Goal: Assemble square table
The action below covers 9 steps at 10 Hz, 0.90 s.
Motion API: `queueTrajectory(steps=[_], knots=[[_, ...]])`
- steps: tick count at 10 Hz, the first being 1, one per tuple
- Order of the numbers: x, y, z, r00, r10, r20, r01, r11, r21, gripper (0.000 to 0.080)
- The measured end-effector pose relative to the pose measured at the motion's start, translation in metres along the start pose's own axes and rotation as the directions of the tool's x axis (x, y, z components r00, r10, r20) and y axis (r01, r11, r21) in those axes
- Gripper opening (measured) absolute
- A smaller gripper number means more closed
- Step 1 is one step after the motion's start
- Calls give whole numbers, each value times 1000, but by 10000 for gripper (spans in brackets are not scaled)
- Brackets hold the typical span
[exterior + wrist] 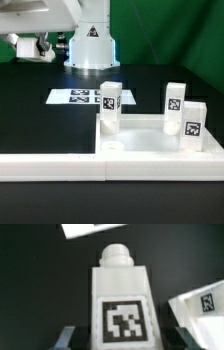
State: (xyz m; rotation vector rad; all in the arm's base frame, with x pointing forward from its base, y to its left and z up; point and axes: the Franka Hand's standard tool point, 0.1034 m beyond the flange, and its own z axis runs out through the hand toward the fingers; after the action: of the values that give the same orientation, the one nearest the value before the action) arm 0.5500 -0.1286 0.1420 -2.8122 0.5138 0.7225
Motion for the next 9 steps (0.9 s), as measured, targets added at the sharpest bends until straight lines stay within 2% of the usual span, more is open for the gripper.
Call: queueTrajectory(steps=[1,2,3,5,9], knots=[[15,-20,-6,992,-48,-116,41,997,-61,290],[25,-45,-12,974,-98,-204,82,993,-86,290],[40,-56,-20,938,-123,-323,94,990,-104,290],[61,-73,-35,862,-160,-481,110,985,-131,290],[71,-66,-40,667,-175,-724,79,983,-165,290]])
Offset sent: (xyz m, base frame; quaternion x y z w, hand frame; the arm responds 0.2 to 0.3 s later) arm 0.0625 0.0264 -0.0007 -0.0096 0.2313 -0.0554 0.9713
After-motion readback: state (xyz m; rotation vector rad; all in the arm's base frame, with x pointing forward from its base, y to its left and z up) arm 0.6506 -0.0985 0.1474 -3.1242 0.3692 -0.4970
